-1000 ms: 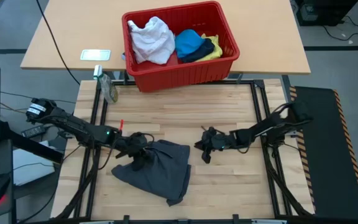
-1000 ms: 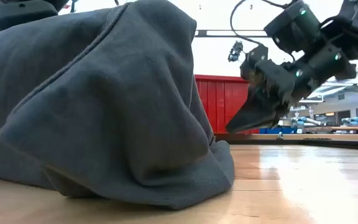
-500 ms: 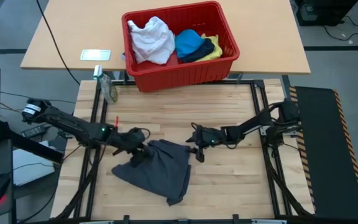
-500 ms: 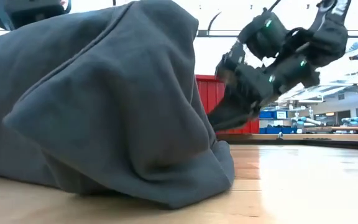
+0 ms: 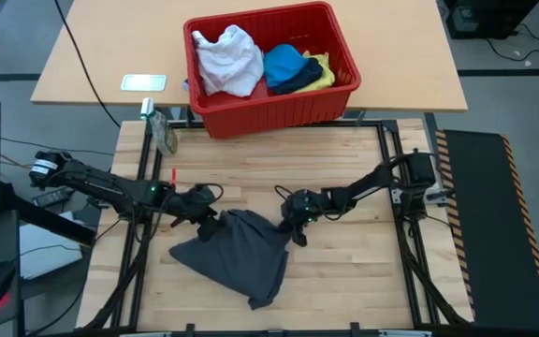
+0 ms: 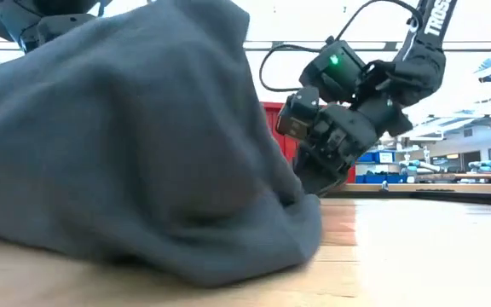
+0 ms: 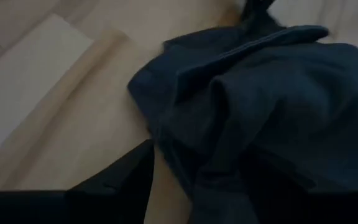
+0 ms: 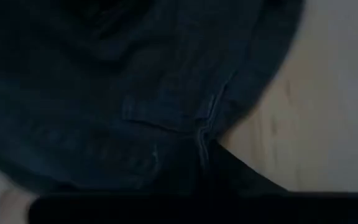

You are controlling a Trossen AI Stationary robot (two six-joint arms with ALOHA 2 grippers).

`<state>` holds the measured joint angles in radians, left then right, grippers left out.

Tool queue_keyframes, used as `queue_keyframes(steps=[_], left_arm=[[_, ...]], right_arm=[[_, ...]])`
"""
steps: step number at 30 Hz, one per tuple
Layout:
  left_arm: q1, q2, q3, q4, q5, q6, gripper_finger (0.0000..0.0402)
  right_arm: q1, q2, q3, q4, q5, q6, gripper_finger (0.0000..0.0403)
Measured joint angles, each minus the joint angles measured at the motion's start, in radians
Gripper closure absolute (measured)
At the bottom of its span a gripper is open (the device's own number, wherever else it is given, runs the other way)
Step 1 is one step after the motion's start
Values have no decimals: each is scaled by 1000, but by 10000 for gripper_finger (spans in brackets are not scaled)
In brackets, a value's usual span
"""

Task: Fold laundry
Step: Fold the black shorts

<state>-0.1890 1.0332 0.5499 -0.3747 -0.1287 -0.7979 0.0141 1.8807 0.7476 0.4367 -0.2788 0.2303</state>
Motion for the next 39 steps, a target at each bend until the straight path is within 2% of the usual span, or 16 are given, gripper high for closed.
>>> queue_keyframes(steps=[3, 7, 11, 13, 15, 18, 21, 23, 26, 28, 30, 33, 36, 39], left_arm=[[4, 0, 0, -1, -41, 20, 197], [43, -11, 7, 6, -128, 127, 243], [92, -32, 89, 8, -226, 302, 291], [103, -37, 163, 12, -255, 384, 311], [96, -39, 238, 14, -260, 460, 328], [41, -32, 335, 21, -261, 514, 345], [-44, -11, 355, 25, -260, 501, 356], [-107, 24, 332, 41, -257, 439, 360], [-194, 126, 263, 77, -253, 295, 365], [-242, 206, 221, 120, -252, 213, 365], [-271, 280, 206, 179, -268, 147, 365], [-284, 344, 211, 199, -315, 124, 363], [-265, 358, 252, 206, -330, 160, 348], [-237, 353, 317, 211, -333, 265, 315]], right_arm=[[-14, -78, 26, -133, 101, -22, 382], [-24, -204, 77, -321, 424, -103, 385], [-13, -352, 124, -402, 780, -216, 385], [2, -435, 136, -402, 904, -292, 385], [27, -512, 138, -397, 970, -350, 385], [74, -613, 139, -479, 972, -348, 385], [131, -671, 139, -649, 916, -264, 385], [165, -686, 138, -786, 773, -176, 385], [214, -679, 84, -883, 459, -11, 384], [268, -654, 19, -835, 270, 63, 369], [331, -626, -41, -737, 171, 120, 346], [399, -583, -75, -654, 178, 160, 306], [422, -564, -63, -671, 258, 187, 269], [426, -577, -32, -682, 358, 198, 234]])
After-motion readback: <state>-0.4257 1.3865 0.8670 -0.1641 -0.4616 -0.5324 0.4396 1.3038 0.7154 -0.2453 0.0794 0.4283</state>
